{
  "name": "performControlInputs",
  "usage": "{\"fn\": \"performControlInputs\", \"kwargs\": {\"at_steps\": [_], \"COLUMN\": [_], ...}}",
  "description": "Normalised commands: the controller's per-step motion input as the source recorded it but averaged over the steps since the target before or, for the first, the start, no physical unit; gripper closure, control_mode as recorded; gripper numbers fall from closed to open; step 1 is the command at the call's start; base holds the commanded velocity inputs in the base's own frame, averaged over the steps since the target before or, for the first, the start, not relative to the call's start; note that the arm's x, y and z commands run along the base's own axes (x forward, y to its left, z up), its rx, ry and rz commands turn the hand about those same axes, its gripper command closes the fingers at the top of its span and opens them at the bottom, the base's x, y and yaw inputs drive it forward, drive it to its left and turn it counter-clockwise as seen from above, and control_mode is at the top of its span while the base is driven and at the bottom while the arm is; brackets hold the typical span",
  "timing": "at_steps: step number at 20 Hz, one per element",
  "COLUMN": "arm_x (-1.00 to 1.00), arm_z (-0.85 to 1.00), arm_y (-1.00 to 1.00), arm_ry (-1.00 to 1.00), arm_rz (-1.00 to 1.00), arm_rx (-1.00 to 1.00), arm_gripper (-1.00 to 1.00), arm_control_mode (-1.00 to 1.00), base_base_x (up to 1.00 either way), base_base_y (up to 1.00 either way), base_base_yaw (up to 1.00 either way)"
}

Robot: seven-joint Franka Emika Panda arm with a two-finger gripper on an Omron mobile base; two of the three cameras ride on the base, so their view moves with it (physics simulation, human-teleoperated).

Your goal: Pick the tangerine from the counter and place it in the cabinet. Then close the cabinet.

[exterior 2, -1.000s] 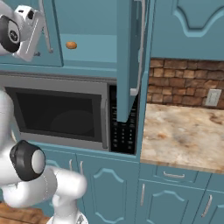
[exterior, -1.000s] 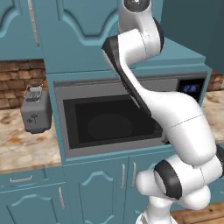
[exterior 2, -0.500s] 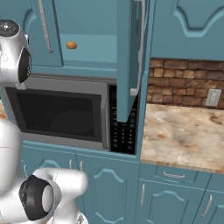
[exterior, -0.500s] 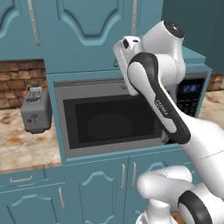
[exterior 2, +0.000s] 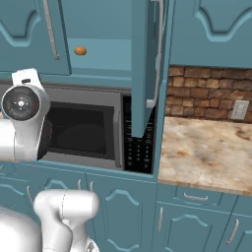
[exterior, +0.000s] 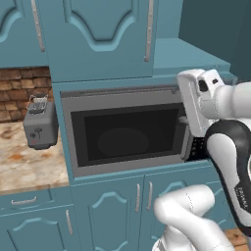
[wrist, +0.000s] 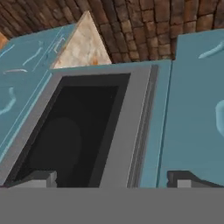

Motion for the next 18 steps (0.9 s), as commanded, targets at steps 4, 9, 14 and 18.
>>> {"fn": "performControlInputs", "kwargs": {"at_steps": [4,9,14,18], "arm_x": [-1.0,-1.0,-1.0,-1.0], "arm_z": [-0.34,-0.35,-0.19,-0.34], "arm_y": [-0.68,-0.52,-0.65,-0.66], "arm_ry": [-0.67,-0.78,-0.57,-0.29], "arm_rz": [0.0,0.01,0.01,-0.01], "arm_rx": [0.0,0.0,0.07,0.22], "arm_gripper": [-1.0,-1.0,-1.0,-1.0], "arm_control_mode": [-1.0,-1.0,-1.0,-1.0], "base_base_x": [0.0,0.0,0.0,0.0], "base_base_y": [0.0,0.0,0.0,0.0], "base_base_yaw": [0.0,0.0,0.0,0.0]}}
